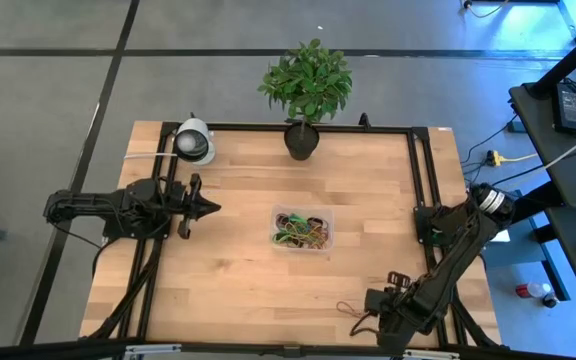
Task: Pick and place rubber bands into bin
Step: Put the red rubber band into the bin, then return to Home Position
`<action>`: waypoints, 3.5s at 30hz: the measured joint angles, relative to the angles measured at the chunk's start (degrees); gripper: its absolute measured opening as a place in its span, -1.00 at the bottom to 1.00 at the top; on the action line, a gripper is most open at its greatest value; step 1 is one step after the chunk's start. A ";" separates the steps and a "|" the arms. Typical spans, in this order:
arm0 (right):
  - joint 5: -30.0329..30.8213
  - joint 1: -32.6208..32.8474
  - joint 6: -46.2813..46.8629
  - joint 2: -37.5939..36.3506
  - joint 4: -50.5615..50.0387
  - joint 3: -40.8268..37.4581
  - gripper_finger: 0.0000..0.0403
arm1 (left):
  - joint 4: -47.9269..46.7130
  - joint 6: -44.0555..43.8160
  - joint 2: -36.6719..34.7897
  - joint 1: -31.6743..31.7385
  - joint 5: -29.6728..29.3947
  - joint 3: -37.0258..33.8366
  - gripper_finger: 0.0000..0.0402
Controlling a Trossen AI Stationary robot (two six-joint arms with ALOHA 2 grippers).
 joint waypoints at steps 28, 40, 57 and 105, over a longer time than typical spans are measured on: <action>18.16 0.96 -19.48 8.78 35.39 -18.70 -0.28 | 0.30 -0.06 0.00 -0.08 -0.64 0.00 -0.99; 30.49 0.24 -27.67 7.99 50.83 -26.54 -0.96 | 0.28 -0.07 0.00 -0.08 -0.62 0.00 -0.99; 50.66 -8.20 -38.44 -13.72 66.61 -43.71 -0.99 | 0.27 -0.05 -0.01 -0.06 -0.59 0.00 -0.99; 27.27 -38.37 -54.60 -11.25 70.24 -30.24 -0.22 | 0.28 -0.07 0.15 -0.06 -0.58 0.00 -0.99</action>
